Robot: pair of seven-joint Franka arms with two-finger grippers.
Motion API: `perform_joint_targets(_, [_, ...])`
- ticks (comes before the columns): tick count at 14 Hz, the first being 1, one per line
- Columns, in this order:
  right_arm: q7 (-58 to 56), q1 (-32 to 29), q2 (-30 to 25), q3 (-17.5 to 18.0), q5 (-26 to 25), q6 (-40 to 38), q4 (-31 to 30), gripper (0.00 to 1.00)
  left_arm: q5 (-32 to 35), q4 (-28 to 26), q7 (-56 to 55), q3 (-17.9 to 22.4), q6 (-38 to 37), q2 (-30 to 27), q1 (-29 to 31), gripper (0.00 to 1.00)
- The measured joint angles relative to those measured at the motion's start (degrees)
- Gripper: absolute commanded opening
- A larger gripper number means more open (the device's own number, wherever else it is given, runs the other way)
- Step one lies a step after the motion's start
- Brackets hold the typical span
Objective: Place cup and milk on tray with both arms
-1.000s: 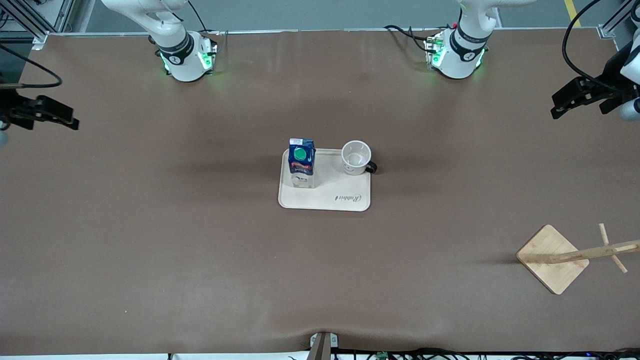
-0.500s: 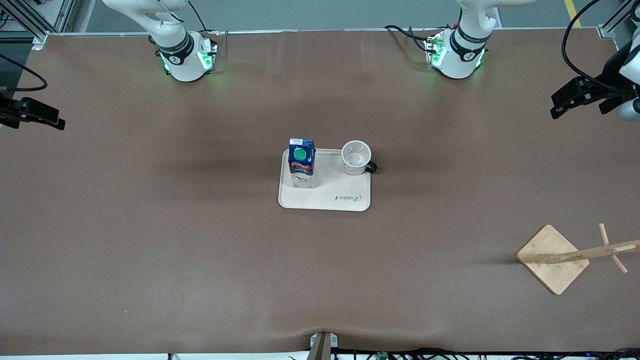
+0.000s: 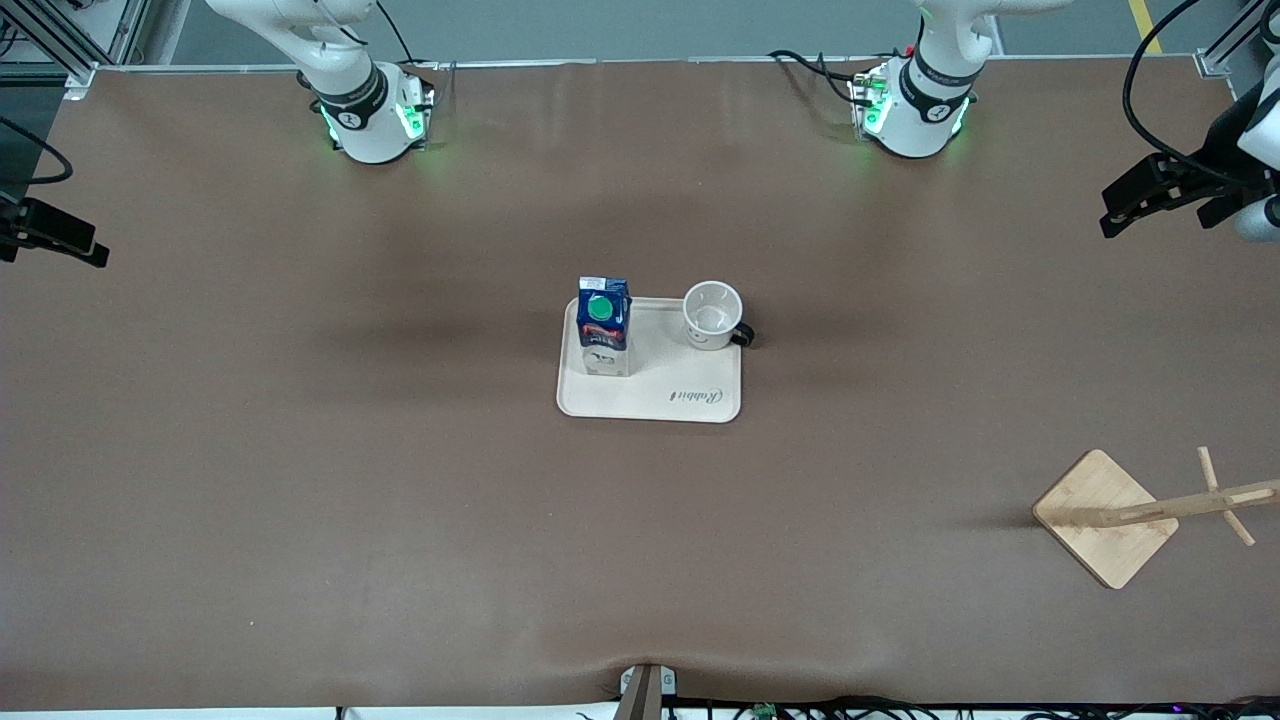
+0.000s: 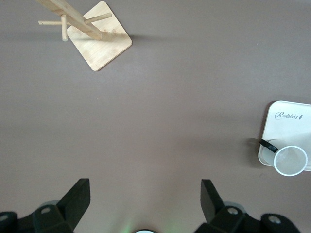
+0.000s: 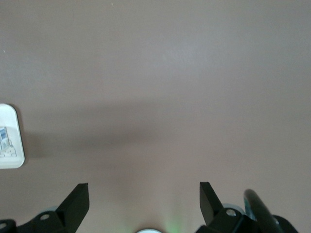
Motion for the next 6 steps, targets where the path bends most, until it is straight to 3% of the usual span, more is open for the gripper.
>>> perform_joint_targets(3, [0.01, 0.02, -5.27, 0.78, 0.0, 0.24, -6.06, 1.0, 0.0, 0.0, 0.0, 0.03, 0.01, 0.02, 0.05, 1.0])
perform_joint_targets(6, [0.01, 0.0, -6.22, 0.7, 0.0, 0.15, -6.45, 1.0, 0.0, 0.0, 0.0, 0.03, 0.01, 0.02, 0.06, 1.0])
